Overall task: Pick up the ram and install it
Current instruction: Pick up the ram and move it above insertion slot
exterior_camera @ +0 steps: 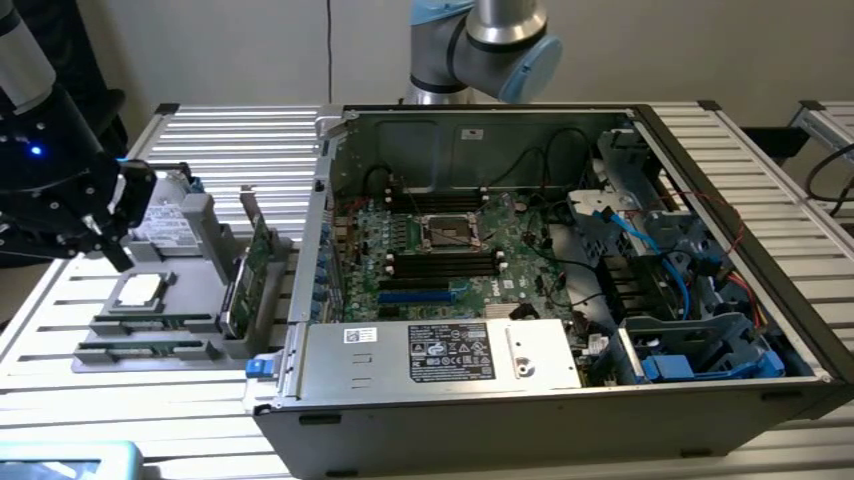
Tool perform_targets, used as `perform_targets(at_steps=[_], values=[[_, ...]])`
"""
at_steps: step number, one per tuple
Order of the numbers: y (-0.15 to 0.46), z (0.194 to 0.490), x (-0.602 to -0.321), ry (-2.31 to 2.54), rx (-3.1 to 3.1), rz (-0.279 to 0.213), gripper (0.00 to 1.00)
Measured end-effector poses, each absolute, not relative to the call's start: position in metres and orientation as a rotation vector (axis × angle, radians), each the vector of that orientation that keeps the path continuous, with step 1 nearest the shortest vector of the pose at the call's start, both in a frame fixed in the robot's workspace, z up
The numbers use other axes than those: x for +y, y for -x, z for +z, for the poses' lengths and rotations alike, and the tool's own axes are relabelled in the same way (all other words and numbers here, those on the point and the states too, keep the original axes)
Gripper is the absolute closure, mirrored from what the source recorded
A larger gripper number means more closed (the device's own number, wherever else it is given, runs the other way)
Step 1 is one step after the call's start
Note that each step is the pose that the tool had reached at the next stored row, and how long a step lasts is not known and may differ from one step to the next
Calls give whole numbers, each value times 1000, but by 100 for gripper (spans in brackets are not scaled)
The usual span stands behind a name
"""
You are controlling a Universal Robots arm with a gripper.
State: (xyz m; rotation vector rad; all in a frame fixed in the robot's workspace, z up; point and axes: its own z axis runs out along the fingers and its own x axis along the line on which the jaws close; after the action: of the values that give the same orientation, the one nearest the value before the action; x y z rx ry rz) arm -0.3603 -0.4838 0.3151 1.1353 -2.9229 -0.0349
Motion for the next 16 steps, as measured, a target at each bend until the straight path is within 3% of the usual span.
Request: perform_targets(at_steps=[16], values=[[360,312,-483,-1402,-2854,-8,89]])
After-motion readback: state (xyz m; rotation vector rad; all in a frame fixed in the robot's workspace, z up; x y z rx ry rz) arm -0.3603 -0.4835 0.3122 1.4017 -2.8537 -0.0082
